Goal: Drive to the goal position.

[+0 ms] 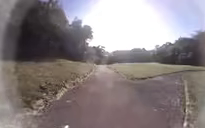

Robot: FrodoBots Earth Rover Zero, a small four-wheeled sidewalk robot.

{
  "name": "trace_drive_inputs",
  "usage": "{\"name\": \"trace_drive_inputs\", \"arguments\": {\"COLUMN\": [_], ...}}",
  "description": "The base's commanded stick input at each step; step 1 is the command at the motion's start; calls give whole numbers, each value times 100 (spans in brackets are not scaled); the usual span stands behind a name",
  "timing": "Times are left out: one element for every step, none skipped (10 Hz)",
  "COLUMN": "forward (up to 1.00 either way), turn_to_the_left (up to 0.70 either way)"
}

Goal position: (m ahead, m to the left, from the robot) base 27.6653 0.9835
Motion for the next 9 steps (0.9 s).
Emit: {"name": "trace_drive_inputs", "arguments": {"forward": [100, 100, 100, 100, 100, 100, 100, 100, 100], "turn_to_the_left": [1, 1, 1, 1, 1, 1, 1, 1, 1]}}
